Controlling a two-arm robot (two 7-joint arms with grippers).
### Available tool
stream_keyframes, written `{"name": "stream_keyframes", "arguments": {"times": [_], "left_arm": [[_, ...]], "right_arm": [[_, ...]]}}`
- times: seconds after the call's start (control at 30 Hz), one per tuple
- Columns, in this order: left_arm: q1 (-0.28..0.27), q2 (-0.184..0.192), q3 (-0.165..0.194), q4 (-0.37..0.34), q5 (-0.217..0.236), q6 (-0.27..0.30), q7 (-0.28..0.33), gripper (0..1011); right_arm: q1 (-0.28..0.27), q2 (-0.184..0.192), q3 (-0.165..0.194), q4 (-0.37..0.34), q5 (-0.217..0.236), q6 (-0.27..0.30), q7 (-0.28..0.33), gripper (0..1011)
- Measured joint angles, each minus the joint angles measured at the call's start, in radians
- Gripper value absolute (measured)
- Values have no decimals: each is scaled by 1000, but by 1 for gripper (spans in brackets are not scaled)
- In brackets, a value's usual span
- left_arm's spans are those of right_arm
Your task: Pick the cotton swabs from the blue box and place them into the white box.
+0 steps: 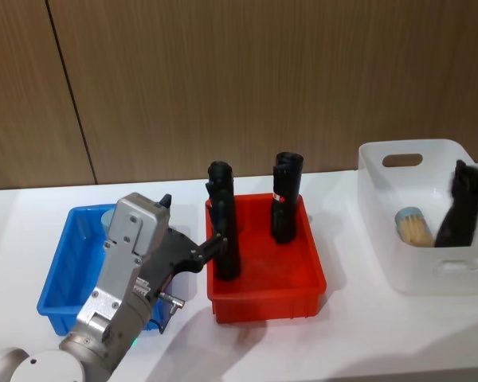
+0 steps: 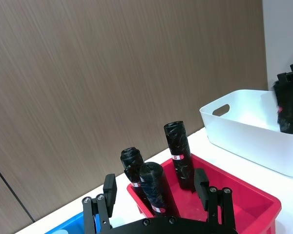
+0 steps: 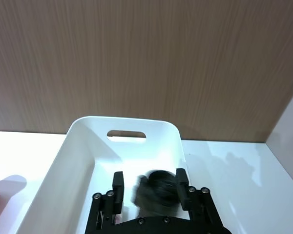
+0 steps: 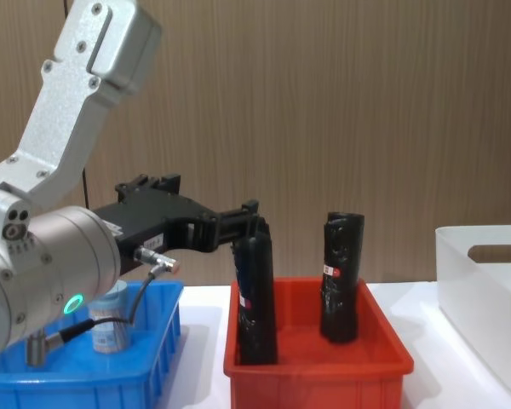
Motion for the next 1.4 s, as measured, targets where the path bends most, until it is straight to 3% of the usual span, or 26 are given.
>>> {"name": "stream_keyframes", "arguments": {"times": [0.3, 0.47, 1.4], "left_arm": [[0, 0, 0, 0, 0, 0, 0, 1004], [0, 0, 0, 0, 0, 0, 0, 1004], [0, 0, 0, 0, 0, 0, 0, 1004]], "right_arm": [[2, 2, 6, 25, 7, -5, 5, 897], [-2, 3, 10, 25, 8, -10, 6, 1002], [-29, 9, 20, -17, 8, -23, 6, 1002]]}}
